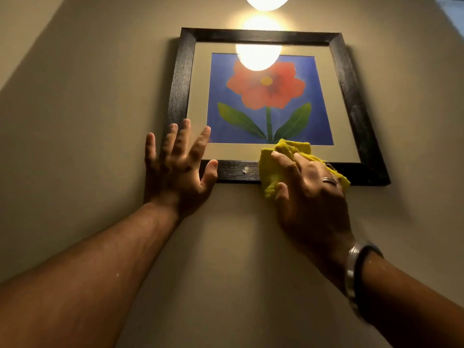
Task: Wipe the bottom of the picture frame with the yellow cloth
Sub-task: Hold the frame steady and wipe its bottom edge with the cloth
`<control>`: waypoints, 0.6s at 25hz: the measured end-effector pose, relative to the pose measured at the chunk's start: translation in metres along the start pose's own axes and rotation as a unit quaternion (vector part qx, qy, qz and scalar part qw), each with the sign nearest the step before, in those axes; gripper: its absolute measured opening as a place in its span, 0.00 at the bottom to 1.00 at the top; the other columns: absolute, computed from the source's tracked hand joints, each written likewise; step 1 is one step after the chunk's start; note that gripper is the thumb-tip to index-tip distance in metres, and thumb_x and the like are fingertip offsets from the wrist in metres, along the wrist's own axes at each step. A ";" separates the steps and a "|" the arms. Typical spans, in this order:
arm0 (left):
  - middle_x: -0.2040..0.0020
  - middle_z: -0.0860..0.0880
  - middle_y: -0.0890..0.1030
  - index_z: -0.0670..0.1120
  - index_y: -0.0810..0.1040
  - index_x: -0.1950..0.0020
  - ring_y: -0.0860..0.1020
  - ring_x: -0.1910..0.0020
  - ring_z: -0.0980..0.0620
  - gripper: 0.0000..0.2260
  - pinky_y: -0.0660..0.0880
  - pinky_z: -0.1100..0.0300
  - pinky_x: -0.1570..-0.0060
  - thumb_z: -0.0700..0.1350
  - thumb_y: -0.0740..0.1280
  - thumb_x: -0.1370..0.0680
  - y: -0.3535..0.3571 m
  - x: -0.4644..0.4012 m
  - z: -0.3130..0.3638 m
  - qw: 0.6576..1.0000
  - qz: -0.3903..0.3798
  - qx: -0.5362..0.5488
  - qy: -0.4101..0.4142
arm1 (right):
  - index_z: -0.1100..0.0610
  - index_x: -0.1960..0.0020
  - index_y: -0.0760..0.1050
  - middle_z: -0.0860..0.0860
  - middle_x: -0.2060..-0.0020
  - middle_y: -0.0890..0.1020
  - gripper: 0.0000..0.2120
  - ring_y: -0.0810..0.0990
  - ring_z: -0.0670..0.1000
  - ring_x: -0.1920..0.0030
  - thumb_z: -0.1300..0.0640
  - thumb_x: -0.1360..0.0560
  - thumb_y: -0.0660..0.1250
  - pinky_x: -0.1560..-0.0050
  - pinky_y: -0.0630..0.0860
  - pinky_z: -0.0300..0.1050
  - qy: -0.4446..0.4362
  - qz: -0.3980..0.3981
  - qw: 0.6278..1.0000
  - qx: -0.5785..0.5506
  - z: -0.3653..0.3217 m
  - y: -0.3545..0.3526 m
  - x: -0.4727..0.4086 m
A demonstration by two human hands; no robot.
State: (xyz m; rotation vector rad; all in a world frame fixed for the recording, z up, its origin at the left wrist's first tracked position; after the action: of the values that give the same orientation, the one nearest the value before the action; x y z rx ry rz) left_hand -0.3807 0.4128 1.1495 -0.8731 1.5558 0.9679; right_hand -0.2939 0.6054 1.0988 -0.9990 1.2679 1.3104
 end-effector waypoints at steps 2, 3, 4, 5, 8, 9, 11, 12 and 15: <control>0.22 0.42 0.61 0.57 0.59 0.24 0.60 0.24 0.41 0.28 0.48 0.38 0.25 0.57 0.53 0.25 -0.001 0.000 -0.002 1.000 0.017 0.012 0.007 | 0.43 0.30 0.65 0.57 0.29 0.70 0.25 0.68 0.66 0.33 0.39 0.25 0.53 0.36 0.66 0.65 0.010 -0.058 0.998 0.035 -0.015 0.013 -0.006; 0.22 0.42 0.62 0.57 0.59 0.24 0.60 0.24 0.41 0.28 0.49 0.38 0.25 0.56 0.53 0.25 0.000 0.000 -0.003 1.000 0.023 0.016 0.007 | 0.42 0.31 0.65 0.55 0.27 0.68 0.24 0.66 0.65 0.31 0.38 0.25 0.53 0.34 0.63 0.65 -0.007 -0.077 0.996 0.036 -0.025 0.019 -0.009; 0.22 0.42 0.62 0.57 0.59 0.24 0.60 0.24 0.41 0.28 0.49 0.38 0.25 0.55 0.53 0.25 0.000 0.001 -0.005 1.000 0.026 0.017 0.005 | 0.41 0.32 0.67 0.53 0.27 0.67 0.23 0.65 0.64 0.30 0.39 0.25 0.53 0.34 0.61 0.65 -0.045 -0.087 0.994 0.040 -0.036 0.024 -0.009; 0.23 0.42 0.63 0.56 0.59 0.24 0.61 0.24 0.41 0.28 0.49 0.39 0.25 0.55 0.53 0.25 0.000 0.001 -0.006 1.000 0.026 0.016 0.004 | 0.41 0.33 0.69 0.51 0.27 0.68 0.21 0.66 0.63 0.29 0.40 0.24 0.53 0.34 0.62 0.65 -0.098 -0.090 0.990 0.049 -0.044 0.027 -0.003; 0.23 0.42 0.63 0.56 0.59 0.24 0.60 0.24 0.41 0.28 0.50 0.40 0.25 0.53 0.53 0.25 0.000 0.001 -0.004 1.000 0.022 0.018 0.008 | 0.43 0.40 0.75 0.51 0.28 0.71 0.20 0.70 0.61 0.31 0.39 0.25 0.54 0.35 0.64 0.63 -0.157 -0.083 0.980 0.090 -0.020 0.023 0.020; 0.23 0.43 0.63 0.57 0.58 0.24 0.60 0.24 0.42 0.28 0.50 0.40 0.25 0.53 0.53 0.25 0.000 0.001 -0.003 1.000 0.020 0.019 0.009 | 0.43 0.38 0.74 0.51 0.29 0.71 0.21 0.71 0.60 0.32 0.38 0.25 0.53 0.36 0.64 0.62 -0.128 -0.073 0.984 0.102 0.000 0.018 0.020; 0.23 0.43 0.63 0.57 0.58 0.24 0.60 0.24 0.42 0.28 0.50 0.41 0.25 0.53 0.53 0.25 -0.001 0.002 -0.003 1.000 0.021 0.019 0.007 | 0.45 0.33 0.70 0.52 0.30 0.73 0.25 0.73 0.60 0.33 0.38 0.25 0.51 0.36 0.65 0.61 -0.047 -0.053 0.993 0.095 0.027 0.007 0.004; 0.23 0.43 0.63 0.57 0.58 0.24 0.60 0.24 0.42 0.28 0.51 0.41 0.25 0.53 0.53 0.25 0.000 0.002 -0.003 1.000 0.021 0.019 0.008 | 0.46 0.32 0.68 0.53 0.31 0.74 0.26 0.73 0.60 0.33 0.38 0.25 0.50 0.35 0.65 0.62 -0.022 -0.053 0.996 0.070 0.029 0.007 -0.009; 0.23 0.43 0.63 0.56 0.58 0.24 0.61 0.24 0.41 0.28 0.53 0.41 0.25 0.53 0.53 0.25 -0.001 0.001 -0.002 1.000 0.021 0.014 0.015 | 0.46 0.30 0.66 0.52 0.29 0.71 0.26 0.69 0.60 0.30 0.38 0.24 0.50 0.32 0.63 0.60 -0.076 -0.069 0.994 0.030 -0.027 0.026 -0.028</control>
State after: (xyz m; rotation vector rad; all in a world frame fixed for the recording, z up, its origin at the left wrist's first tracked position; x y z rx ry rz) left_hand -0.3813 0.4106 1.1482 -0.8418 1.6152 0.9639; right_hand -0.3181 0.5772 1.1270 -0.9108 1.0973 1.2110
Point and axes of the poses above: each hand's wrist, its own x-axis away from the middle knuckle, its own y-axis out of the palm, z = x × y, the point moved 9 cm from there along -x, towards the middle knuckle
